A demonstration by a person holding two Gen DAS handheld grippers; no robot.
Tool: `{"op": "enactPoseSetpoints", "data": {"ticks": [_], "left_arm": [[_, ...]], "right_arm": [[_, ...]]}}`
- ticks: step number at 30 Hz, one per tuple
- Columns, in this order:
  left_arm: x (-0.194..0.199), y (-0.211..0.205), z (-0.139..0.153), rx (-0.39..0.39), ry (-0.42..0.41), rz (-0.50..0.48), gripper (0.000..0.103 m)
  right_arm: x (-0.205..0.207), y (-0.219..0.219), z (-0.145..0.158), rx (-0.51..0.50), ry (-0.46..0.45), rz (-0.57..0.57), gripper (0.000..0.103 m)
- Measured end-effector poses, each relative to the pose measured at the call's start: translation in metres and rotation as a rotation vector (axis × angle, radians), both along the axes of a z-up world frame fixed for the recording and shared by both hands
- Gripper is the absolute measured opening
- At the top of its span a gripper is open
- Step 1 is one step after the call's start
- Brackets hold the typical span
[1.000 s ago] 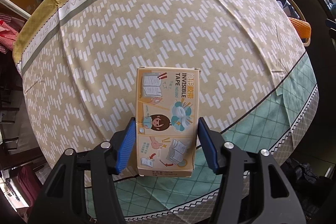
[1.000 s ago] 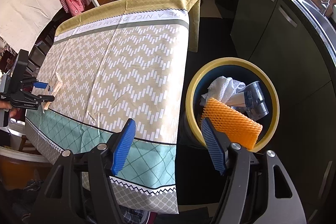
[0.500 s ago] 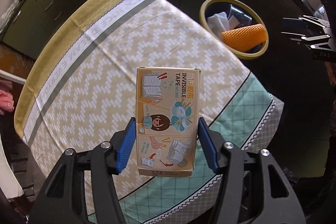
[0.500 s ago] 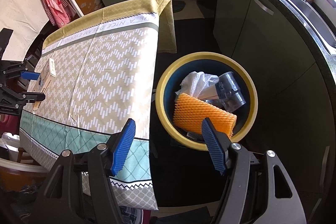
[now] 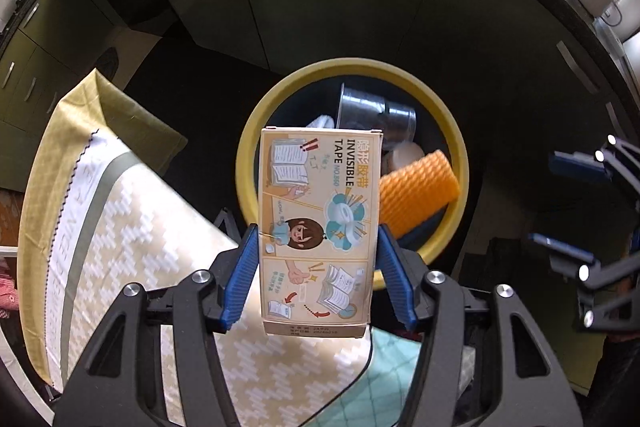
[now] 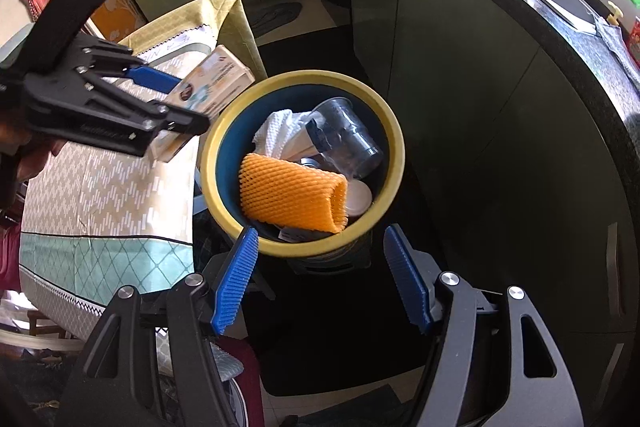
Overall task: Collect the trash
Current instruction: 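Carry the tape box over the bin and open the left gripper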
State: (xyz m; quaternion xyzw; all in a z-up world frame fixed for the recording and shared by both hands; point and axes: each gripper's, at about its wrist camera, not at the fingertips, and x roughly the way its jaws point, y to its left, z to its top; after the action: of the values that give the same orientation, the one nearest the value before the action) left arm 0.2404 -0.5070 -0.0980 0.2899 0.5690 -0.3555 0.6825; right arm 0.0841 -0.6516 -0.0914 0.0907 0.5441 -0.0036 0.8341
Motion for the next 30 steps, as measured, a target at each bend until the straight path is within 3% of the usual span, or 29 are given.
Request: {"op": "enactPoseSetpoints", "data": {"ticks": [9, 15, 17, 19, 21, 26, 30], "left_arm": [[0.025, -0.049, -0.054, 0.005, 0.072, 0.063, 0.057], [0.025, -0.04, -0.05, -0.025, 0.058, 0.087, 0.069], [0.019, -0.029, -0.039, -0.053, 0.052, 0.088, 0.07], [0.008, -0.013, -0.026, -0.092, 0.037, 0.087, 0.077], [-0.007, 0.006, -0.013, -0.14, 0.013, 0.089, 0.091], [-0.047, 0.074, 0.014, -0.252, -0.114, 0.133, 0.093], [-0.075, 0.147, 0.034, -0.32, -0.26, 0.253, 0.095]], "right_arm": [[-0.006, -0.016, -0.008, 0.025, 0.003, -0.011, 0.065], [-0.01, -0.016, -0.008, 0.031, 0.004, -0.012, 0.065], [-0.013, -0.014, -0.006, 0.037, -0.003, -0.012, 0.066], [-0.016, -0.011, -0.006, 0.044, -0.011, -0.008, 0.068], [-0.019, -0.005, -0.006, 0.052, -0.018, -0.002, 0.068], [-0.024, 0.015, -0.006, 0.057, -0.022, 0.024, 0.068], [-0.03, 0.044, -0.005, 0.081, -0.052, 0.061, 0.075]]}}
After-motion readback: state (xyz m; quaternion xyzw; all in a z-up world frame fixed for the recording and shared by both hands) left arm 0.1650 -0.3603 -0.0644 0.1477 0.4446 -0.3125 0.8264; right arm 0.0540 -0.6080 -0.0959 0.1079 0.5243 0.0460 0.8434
